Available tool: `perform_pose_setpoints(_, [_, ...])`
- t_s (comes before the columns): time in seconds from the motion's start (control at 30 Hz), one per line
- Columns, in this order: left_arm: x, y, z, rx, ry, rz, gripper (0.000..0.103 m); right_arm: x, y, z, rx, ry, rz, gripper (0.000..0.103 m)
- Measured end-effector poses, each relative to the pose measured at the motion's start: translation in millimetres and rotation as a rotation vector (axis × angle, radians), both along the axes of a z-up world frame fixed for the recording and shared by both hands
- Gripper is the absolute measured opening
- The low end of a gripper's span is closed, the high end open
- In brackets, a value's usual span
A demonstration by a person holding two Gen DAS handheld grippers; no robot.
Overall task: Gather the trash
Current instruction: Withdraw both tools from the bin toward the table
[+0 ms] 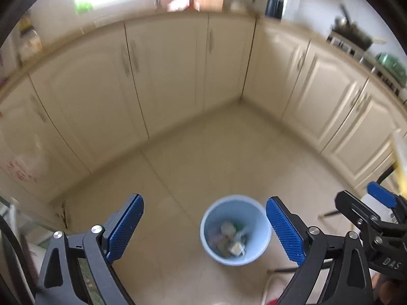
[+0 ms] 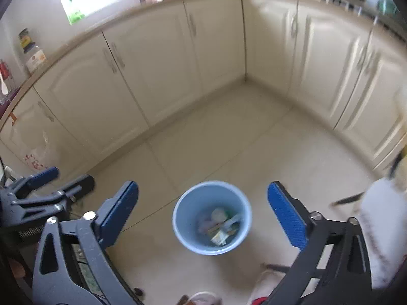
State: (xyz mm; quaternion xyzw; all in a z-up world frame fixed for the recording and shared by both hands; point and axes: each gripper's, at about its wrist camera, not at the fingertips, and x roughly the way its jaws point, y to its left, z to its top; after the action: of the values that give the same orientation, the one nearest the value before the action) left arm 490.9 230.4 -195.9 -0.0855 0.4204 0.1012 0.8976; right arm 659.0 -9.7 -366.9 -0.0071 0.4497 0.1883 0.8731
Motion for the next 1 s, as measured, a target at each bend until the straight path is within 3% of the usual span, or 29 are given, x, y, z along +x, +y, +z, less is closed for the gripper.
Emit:
perform_pose_setpoints(0.07, [-26,-18,33,0.008,-0.088,-0.005,0.102,-26,-11,40,0.001,-0.078,-0.012,0.103])
perform_pose_setpoints(0.2, [-78,-75,88,0.035,-0.245,-0.054,0.102,-75,-26,112,-0.004,-0.226,-0.040,0.103])
perform_pose_setpoints(0.37, [-149,-147,119,0.038,-0.387,-0.118,0.102,-137,-61,193,-0.035,-0.401,-0.121,0.103])
perform_pose_setpoints(0.47, [-194,-176,129,0.055,-0.468,-0.140,0.102,-174,-82,224,-0.048,-0.471,-0.171,0.103])
perform_pose_setpoints(0.63, [-264,-218,126,0.065,-0.592,-0.202,0.102,-234,-109,267,-0.046,-0.566,-0.237,0.103])
perform_pose_setpoints(0.9, [-359,-208,70,0.078,-0.718,-0.283,0.102,-304,-147,301,-0.084,-0.691,-0.369,0.103])
perform_pose_setpoints(1.0, [-372,-204,55,0.072,-0.755,-0.316,0.102,-320,-161,308,-0.092,-0.714,-0.408,0.103])
